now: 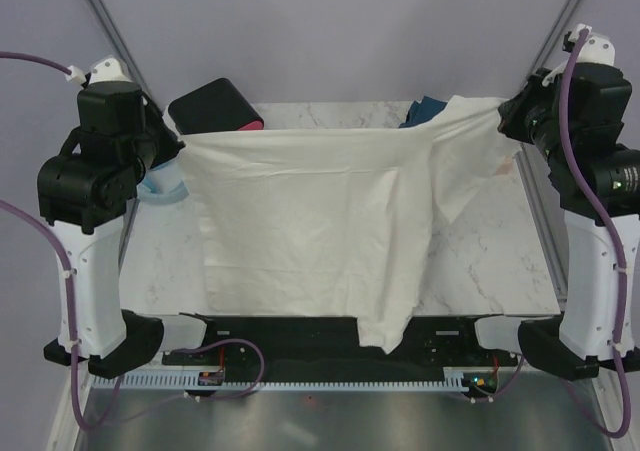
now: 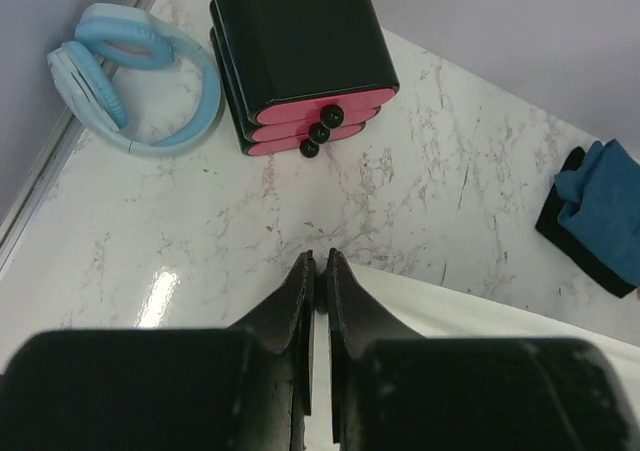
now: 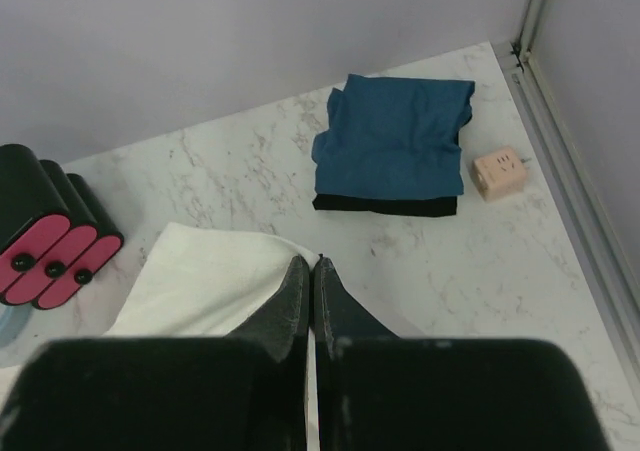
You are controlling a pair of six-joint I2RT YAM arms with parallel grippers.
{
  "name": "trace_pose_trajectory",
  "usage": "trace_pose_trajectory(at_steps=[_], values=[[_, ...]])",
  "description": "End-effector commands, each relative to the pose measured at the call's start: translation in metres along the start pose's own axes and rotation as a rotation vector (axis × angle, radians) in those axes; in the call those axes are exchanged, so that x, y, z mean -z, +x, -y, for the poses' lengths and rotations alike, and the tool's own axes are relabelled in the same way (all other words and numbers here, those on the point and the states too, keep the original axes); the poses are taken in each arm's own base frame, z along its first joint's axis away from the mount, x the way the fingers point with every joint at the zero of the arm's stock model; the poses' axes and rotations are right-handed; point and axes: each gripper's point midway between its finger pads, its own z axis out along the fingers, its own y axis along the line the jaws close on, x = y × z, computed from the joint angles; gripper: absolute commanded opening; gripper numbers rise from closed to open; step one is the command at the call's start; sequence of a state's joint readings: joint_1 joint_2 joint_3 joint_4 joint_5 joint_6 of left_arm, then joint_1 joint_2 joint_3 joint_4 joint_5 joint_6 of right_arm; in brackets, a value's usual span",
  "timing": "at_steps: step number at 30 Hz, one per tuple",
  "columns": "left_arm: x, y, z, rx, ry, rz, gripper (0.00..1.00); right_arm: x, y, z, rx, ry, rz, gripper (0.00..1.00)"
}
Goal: Fold and stack the t-shirts
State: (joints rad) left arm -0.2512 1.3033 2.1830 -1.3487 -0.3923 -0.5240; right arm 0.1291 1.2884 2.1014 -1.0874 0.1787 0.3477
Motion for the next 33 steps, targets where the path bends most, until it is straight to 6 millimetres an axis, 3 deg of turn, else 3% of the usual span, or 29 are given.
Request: trace_pose_trajectory(at_steps=[1,2,4,7,10,14,18,24,26,32,33], values=[[0.035,-0.013,-0.028,-0.02,-0.036,0.095,0.02,0.07,-0.048,0.026,-0.026,0.074,0.246,0.0],[0.035,-0.01,-0.029,-0.016,-0.036,0.09,0.02,0.087,-0.051,0.03,-0.04,0.073,0.286,0.0],[0.043,-0.008,-0.033,-0.01,-0.027,0.1,0.02,0.099,-0.051,0.035,-0.058,0.076,0.313,0.0],[0.058,-0.003,-0.044,-0.021,-0.018,0.116,0.02,0.141,-0.056,0.042,-0.078,0.056,0.394,0.0],[0.075,0.002,-0.056,-0.007,-0.01,0.142,0.02,0.166,-0.06,0.05,-0.073,0.065,0.442,0.0],[0.089,0.003,-0.068,-0.005,-0.018,0.176,0.02,0.188,-0.069,0.058,-0.076,0.083,0.5,0.0],[0.084,0.003,-0.061,-0.012,-0.002,0.155,0.02,0.195,-0.074,0.054,-0.075,0.062,0.506,0.0],[0.068,-0.002,-0.048,-0.016,-0.007,0.131,0.02,0.172,-0.065,0.044,-0.067,0.031,0.445,0.0],[0.05,0.002,-0.04,-0.027,-0.017,0.092,0.02,0.159,-0.057,0.036,-0.071,-0.001,0.402,0.0],[-0.008,0.015,-0.02,-0.039,-0.067,0.029,0.02,0.081,-0.008,0.037,-0.04,0.064,0.193,0.0],[-0.018,0.018,-0.02,-0.047,-0.09,0.02,0.02,0.064,0.008,0.039,-0.023,0.087,0.133,0.0]])
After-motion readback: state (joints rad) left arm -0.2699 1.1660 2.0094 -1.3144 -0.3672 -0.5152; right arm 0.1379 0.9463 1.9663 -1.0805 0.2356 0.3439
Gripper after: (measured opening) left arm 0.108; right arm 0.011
